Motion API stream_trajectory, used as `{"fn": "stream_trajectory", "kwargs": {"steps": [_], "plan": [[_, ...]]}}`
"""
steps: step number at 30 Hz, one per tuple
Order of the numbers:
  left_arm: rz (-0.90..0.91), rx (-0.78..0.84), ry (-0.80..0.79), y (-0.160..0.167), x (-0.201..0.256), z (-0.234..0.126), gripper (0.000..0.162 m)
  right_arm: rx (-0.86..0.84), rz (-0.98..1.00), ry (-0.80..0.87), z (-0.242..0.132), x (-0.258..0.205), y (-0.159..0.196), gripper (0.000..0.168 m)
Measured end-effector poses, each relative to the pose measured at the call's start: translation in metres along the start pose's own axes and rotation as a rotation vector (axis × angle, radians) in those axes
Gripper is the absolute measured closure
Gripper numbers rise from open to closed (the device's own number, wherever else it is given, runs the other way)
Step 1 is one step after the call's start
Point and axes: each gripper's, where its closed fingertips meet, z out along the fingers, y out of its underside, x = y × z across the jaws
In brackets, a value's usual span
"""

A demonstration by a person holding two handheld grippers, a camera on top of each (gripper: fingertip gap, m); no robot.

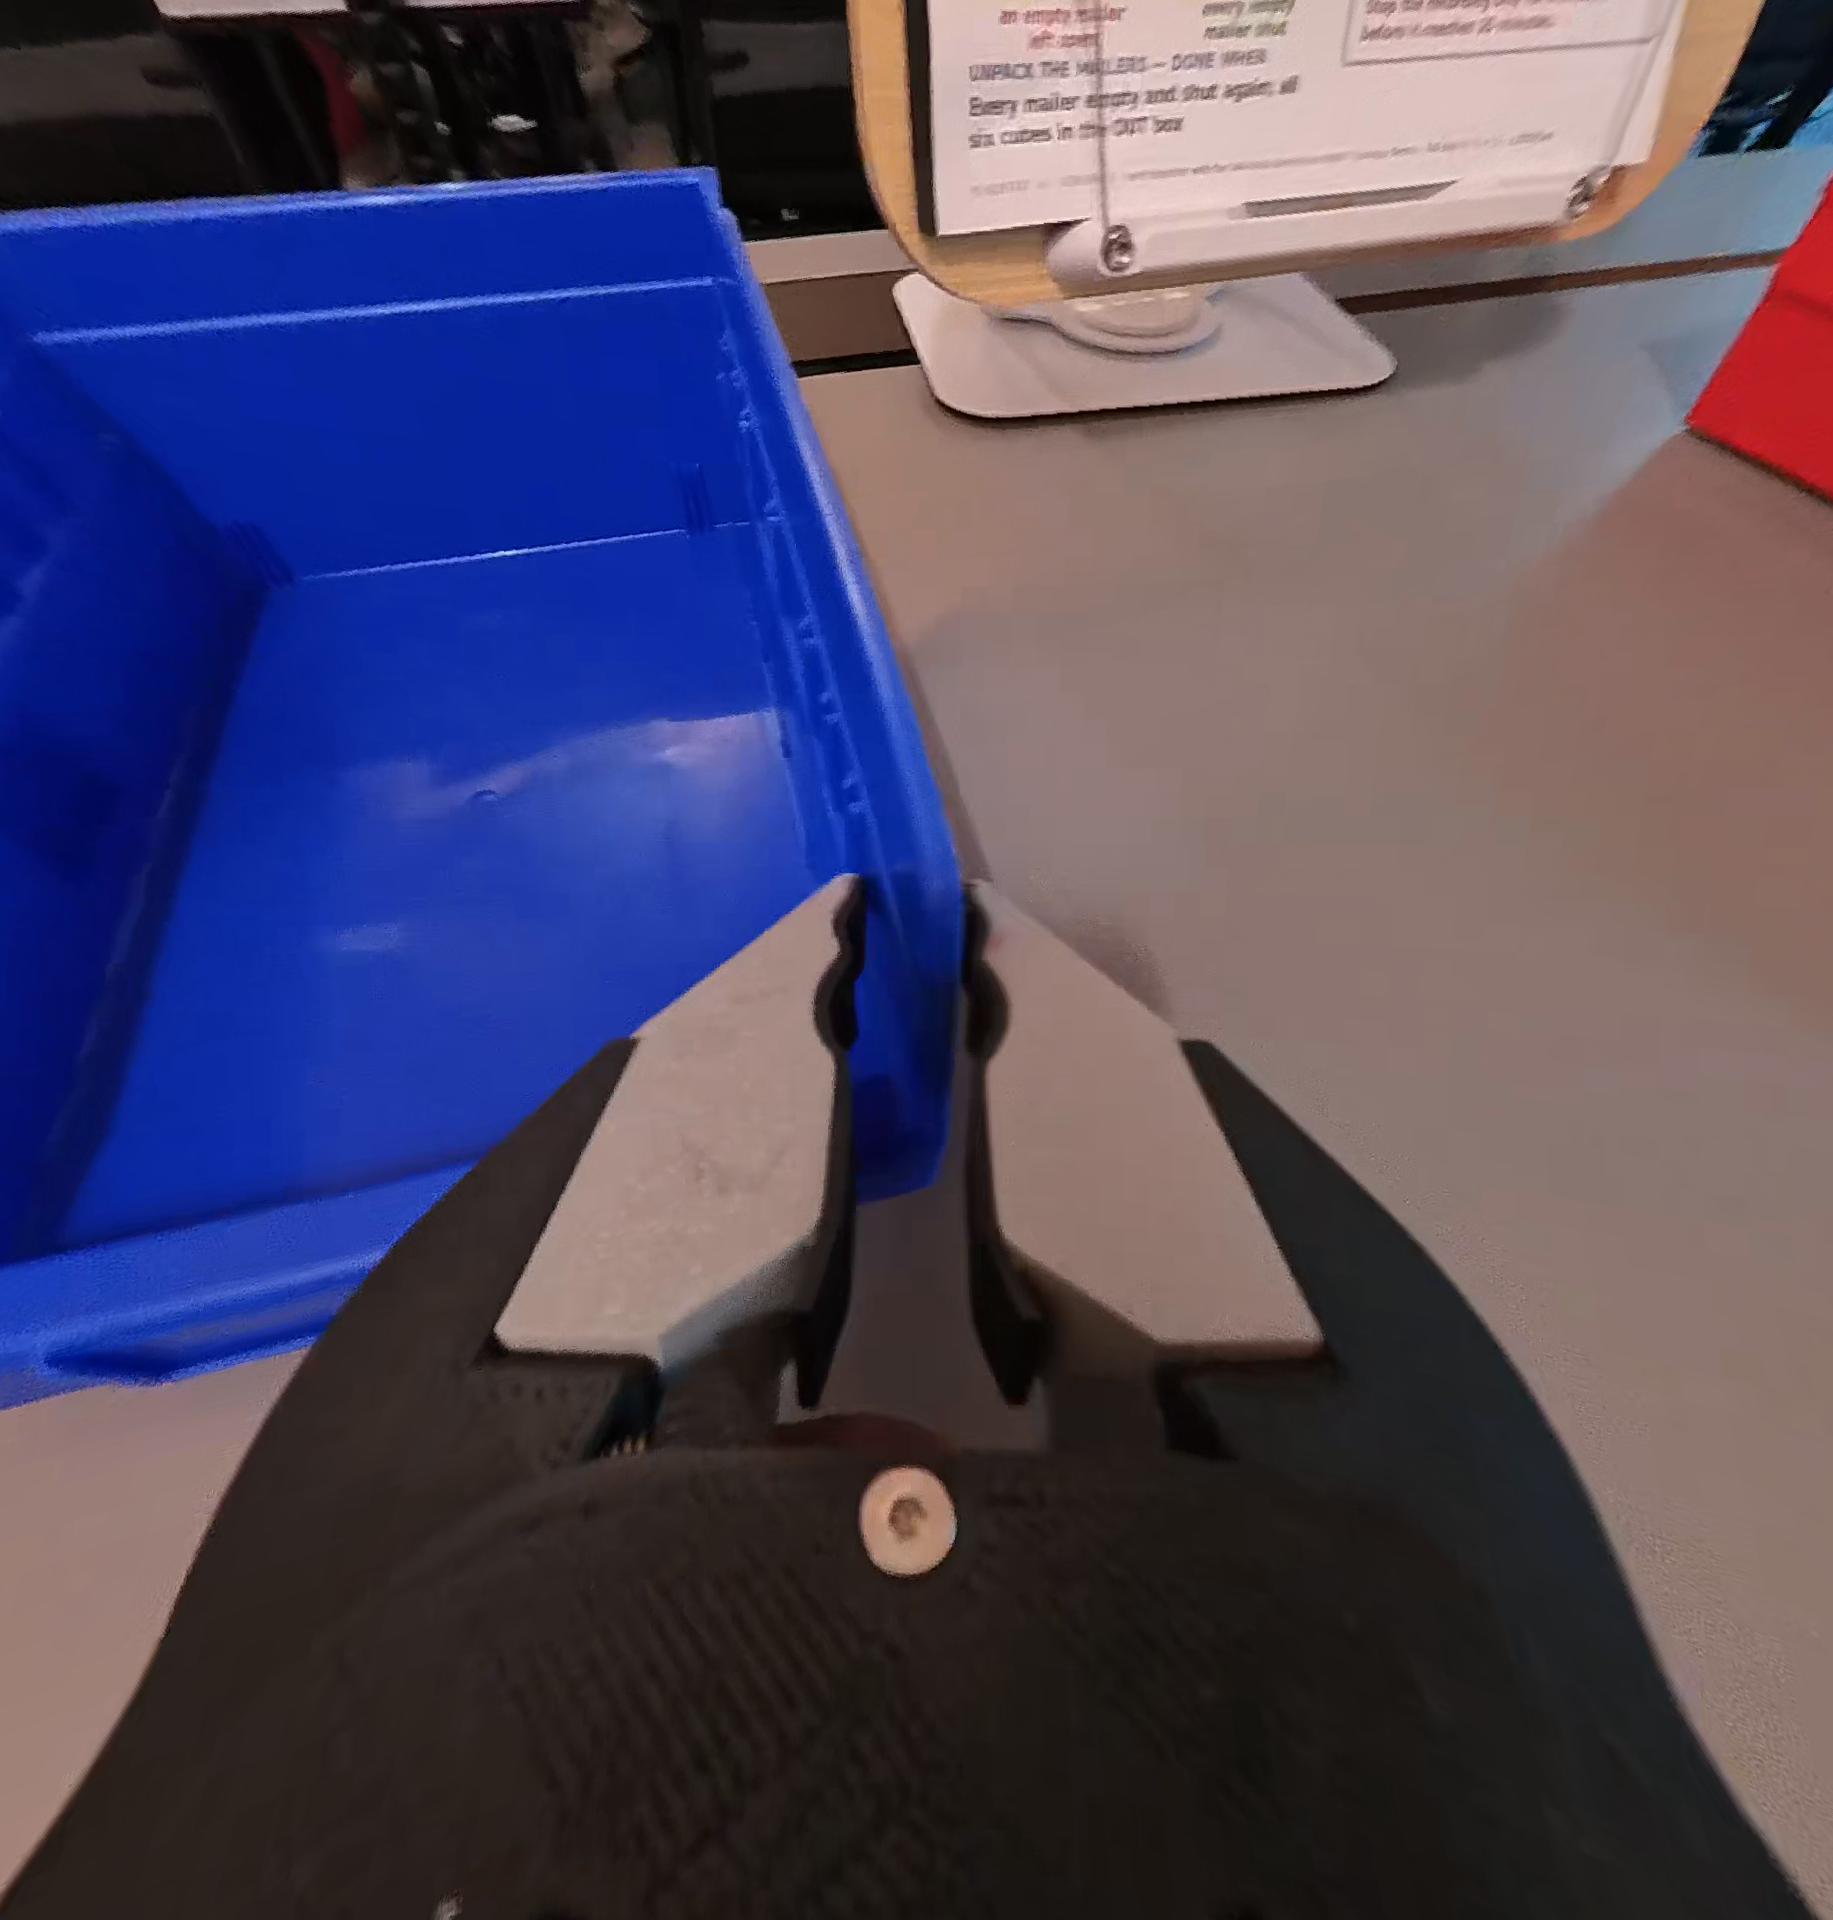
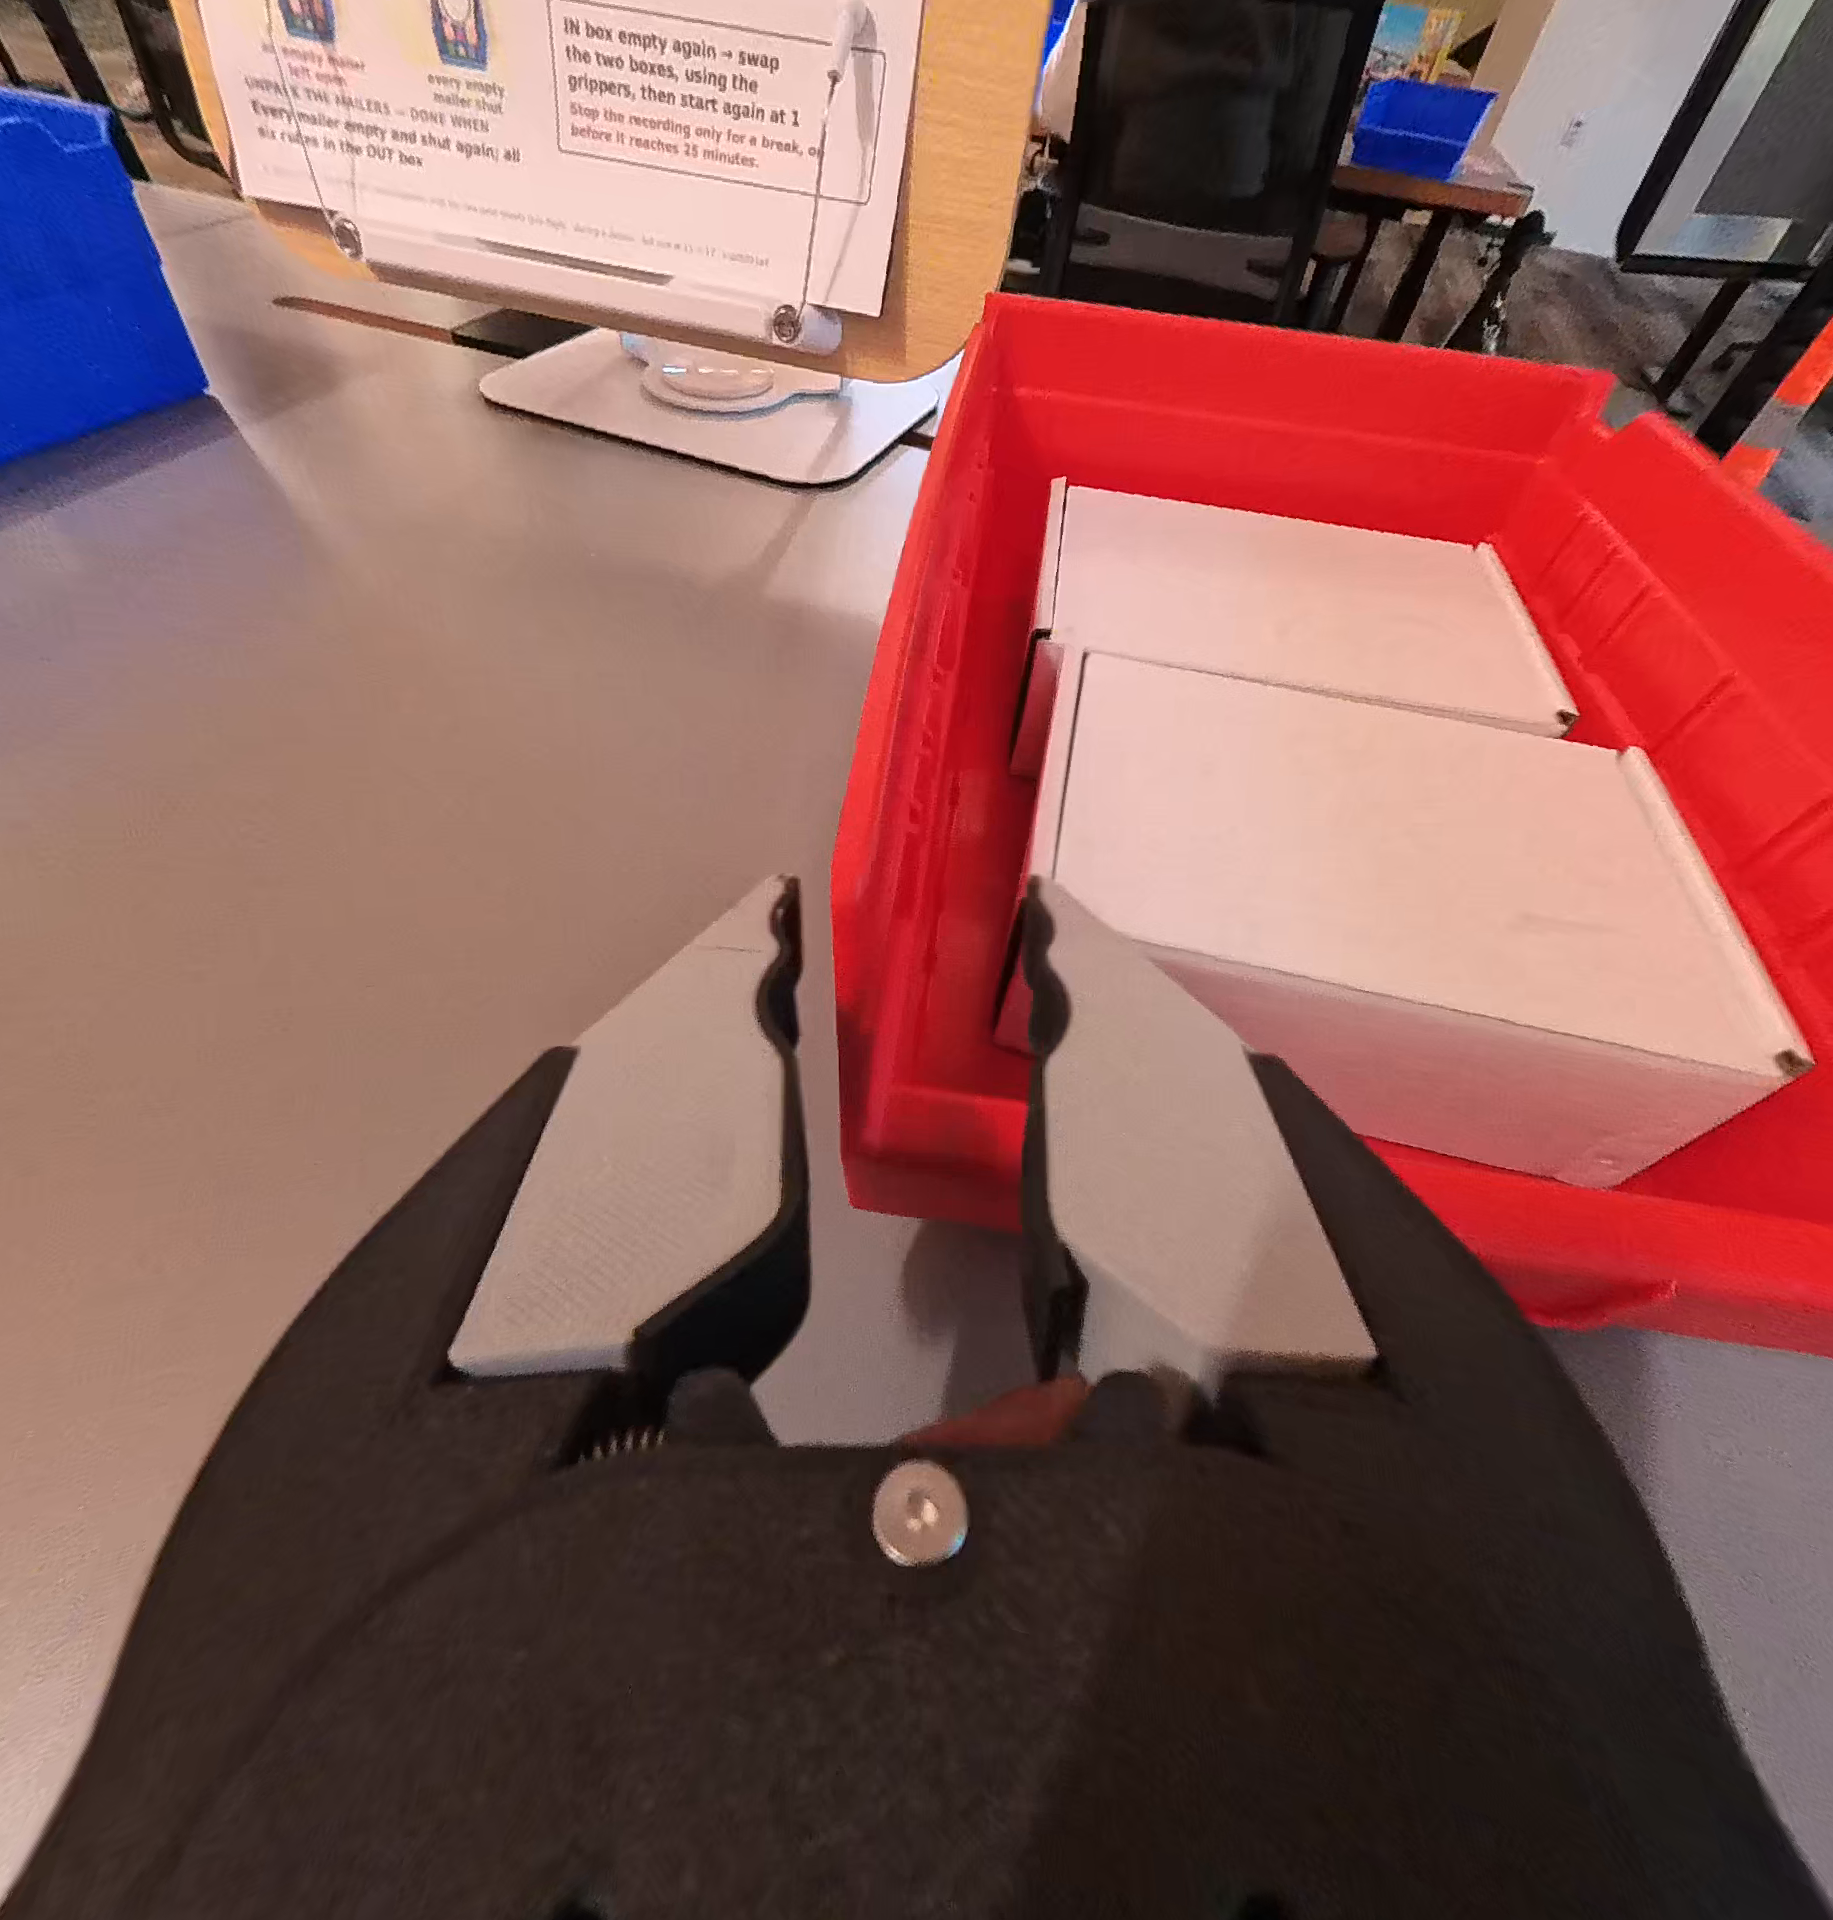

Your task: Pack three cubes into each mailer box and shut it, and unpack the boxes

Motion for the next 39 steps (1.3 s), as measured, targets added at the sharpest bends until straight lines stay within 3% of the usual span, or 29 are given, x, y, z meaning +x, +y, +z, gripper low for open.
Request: {"fn": "stream_trajectory", "kwargs": {"steps": [8, 13, 24, 32, 39], "plan": [[0.129, -0.009, -0.140, 0.001, -0.021, -0.009, 0.162, -0.029, -0.101, 0.034, 0.003, -0.002, 0.006, 0.164], [0.091, 0.001, -0.112, 0.001, -0.026, -0.015, 0.162, -0.069, -0.194, 0.104, 0.003, 0.000, 0.008, 0.166], [0.177, 0.068, -0.113, -0.020, -0.023, -0.040, 0.161, -0.081, -0.140, 0.096, 0.003, -0.008, 0.007, 0.167], [0.197, 0.156, -0.140, -0.042, -0.027, -0.068, 0.161, -0.073, -0.099, 0.058, 0.007, -0.064, -0.004, 0.166], [0.246, 0.241, -0.200, -0.070, -0.031, -0.107, 0.161, -0.051, -0.094, -0.025, 0.015, -0.152, -0.015, 0.163]]}}
